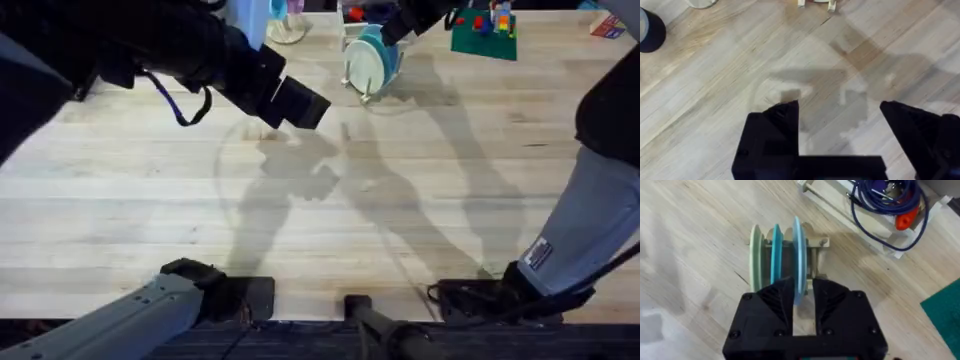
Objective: Pick up the plates from the table one by one and place each into a slot on the dish rack.
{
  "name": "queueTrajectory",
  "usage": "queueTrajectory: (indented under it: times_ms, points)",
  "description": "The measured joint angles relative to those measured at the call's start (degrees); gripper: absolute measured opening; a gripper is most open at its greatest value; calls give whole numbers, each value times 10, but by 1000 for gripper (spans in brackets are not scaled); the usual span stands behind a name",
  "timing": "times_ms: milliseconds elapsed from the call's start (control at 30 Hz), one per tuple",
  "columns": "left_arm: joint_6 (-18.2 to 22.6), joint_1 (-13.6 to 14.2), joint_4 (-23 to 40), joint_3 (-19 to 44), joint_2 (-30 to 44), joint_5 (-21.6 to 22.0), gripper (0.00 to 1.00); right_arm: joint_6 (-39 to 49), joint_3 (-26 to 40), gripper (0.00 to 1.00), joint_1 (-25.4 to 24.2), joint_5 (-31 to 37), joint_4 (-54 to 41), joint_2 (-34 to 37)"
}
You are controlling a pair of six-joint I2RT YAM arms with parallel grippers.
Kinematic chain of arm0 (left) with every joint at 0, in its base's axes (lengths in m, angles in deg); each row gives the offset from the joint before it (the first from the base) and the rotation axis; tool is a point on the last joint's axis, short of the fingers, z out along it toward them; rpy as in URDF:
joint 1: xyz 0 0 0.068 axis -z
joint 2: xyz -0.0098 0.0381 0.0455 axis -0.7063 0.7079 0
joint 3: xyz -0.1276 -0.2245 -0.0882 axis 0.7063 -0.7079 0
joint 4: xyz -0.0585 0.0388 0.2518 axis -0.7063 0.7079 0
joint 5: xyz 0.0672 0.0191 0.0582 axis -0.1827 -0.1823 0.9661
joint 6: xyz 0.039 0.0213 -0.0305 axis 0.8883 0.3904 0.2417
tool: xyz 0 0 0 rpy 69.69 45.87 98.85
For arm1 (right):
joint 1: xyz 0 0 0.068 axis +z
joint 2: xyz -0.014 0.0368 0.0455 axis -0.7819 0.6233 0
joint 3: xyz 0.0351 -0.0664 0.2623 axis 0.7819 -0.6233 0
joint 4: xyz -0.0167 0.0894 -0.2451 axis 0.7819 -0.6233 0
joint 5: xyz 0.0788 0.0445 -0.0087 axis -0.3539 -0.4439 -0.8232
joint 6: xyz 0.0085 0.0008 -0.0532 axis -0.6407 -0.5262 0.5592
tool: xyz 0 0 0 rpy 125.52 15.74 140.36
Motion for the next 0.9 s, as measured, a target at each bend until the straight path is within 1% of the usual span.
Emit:
queueTrajectory:
  times_ms: [433, 567, 633, 767, 800, 900]
  points:
    - [0, 0, 0, 0, 0, 0, 993, -2, 0, 261, 0, 0, 0, -1]
    - [0, 0, 0, 0, 0, 0, 993, -2, 0, 295, 0, 0, -15, -15]
    - [0, 0, 0, 0, 0, 0, 993, -2, 0, 334, 0, 0, -27, -33]
    - [0, 0, 0, 0, 0, 0, 994, -2, 0, 457, 0, 0, -53, -78]
    - [0, 0, 0, 0, 0, 0, 994, -2, 1, 494, 0, 0, -59, -88]
    - [0, 0, 0, 0, 0, 0, 993, -3, 1, 650, 0, 0, -83, -115]
